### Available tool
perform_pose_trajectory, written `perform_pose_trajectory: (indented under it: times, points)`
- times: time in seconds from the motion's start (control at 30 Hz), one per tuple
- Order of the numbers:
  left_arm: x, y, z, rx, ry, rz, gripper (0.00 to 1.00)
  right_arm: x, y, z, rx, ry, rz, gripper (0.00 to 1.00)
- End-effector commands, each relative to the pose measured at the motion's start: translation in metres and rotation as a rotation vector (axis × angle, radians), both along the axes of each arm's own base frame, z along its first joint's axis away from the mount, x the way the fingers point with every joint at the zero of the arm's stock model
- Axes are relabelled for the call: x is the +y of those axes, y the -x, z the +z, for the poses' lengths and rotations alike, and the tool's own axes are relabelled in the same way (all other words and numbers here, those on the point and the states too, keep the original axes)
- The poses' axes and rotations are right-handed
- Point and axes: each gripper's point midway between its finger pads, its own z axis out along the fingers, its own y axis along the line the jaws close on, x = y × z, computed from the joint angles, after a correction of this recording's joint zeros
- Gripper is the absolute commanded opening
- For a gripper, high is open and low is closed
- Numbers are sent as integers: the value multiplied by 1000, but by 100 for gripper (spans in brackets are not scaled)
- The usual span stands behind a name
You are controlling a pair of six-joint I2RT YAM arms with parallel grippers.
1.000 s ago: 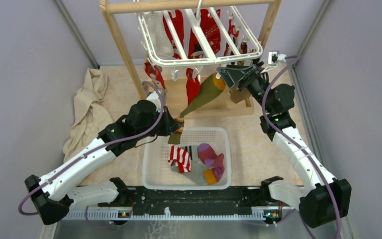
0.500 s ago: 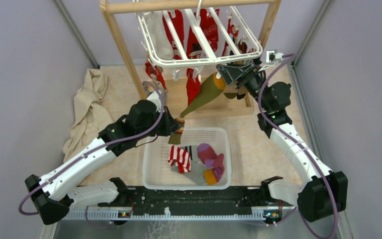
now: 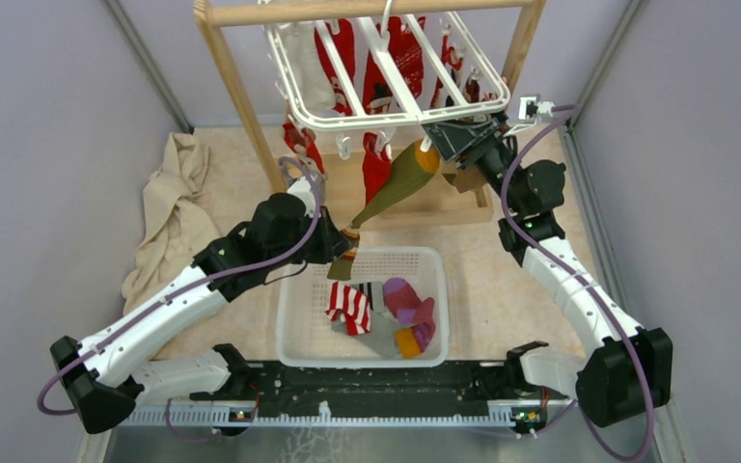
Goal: Remove the socks clipped to the hanger
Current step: Remove the sock from the hanger, then place the sock in the bin.
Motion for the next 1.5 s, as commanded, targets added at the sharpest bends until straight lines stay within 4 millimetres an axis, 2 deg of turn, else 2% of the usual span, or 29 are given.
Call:
perform_pose_trajectory:
  times: [0.0, 0.23, 0.4, 0.53, 0.87, 1.1, 1.33, 1.37, 1.43, 1.47]
  points:
    - [-2, -2, 2, -11, 8, -11, 10, -6, 13, 46, -135, -48, 1, 54]
    - [-3, -2, 2, -8, 8, -12, 10, -5, 12, 48, -136, -51, 6, 44]
    - [-3, -2, 3, -8, 9, -13, 10, -5, 11, 48, -131, -49, 5, 23]
    - [-3, -2, 3, -9, 9, -13, 10, -5, 10, 46, -120, -45, 3, 0]
    - [-5, 3, 8, -3, 31, -34, 11, -3, 8, 37, -86, -28, 3, 0]
    - [-11, 20, 12, 45, 73, -99, 12, -1, 12, 22, -54, -4, 7, 0]
    - [6, 38, -6, 99, 69, -81, 13, -1, 19, 9, -28, 31, 15, 0]
    - [8, 40, -11, 109, 68, -76, 13, -1, 20, 8, -24, 36, 18, 3]
    - [14, 46, -22, 133, 61, -62, 13, 0, 22, 4, -16, 47, 28, 17]
    - [18, 49, -26, 138, 64, -57, 13, 1, 23, 2, -11, 52, 34, 21]
